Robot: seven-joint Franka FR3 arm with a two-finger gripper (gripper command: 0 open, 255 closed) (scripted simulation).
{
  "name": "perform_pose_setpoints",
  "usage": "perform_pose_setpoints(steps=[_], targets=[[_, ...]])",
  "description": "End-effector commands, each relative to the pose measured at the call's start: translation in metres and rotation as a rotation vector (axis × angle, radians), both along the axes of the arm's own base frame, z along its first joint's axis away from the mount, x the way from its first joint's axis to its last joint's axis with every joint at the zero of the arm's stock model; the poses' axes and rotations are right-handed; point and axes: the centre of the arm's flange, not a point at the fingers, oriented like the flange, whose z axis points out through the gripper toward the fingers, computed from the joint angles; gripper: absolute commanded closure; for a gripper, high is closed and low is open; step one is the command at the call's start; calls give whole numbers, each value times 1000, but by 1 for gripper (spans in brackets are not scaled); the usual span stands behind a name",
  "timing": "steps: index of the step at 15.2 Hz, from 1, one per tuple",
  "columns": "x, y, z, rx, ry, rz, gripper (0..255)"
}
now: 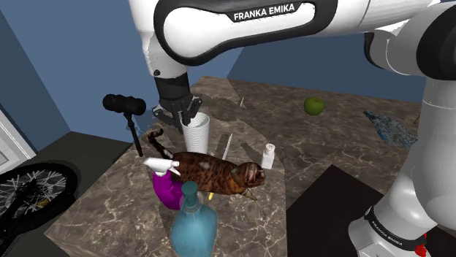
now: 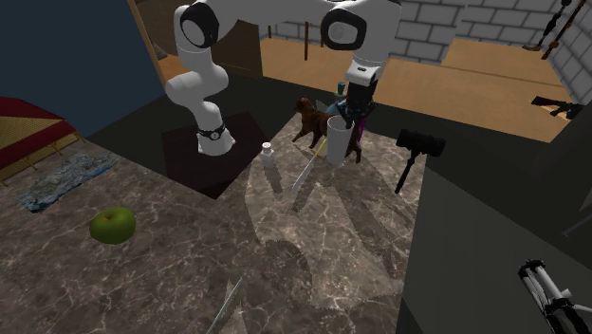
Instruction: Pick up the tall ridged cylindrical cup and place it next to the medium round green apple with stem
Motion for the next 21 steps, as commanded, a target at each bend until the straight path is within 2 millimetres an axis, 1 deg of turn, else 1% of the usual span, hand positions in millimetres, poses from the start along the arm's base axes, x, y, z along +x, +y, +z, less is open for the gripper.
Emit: perform_pose_setpoints(steps=[1, 20, 21], targets=[[0, 0, 10, 0, 0, 0, 255], [0, 0, 110, 0, 0, 0, 255], [-3, -13, 111, 0, 0, 0, 255]])
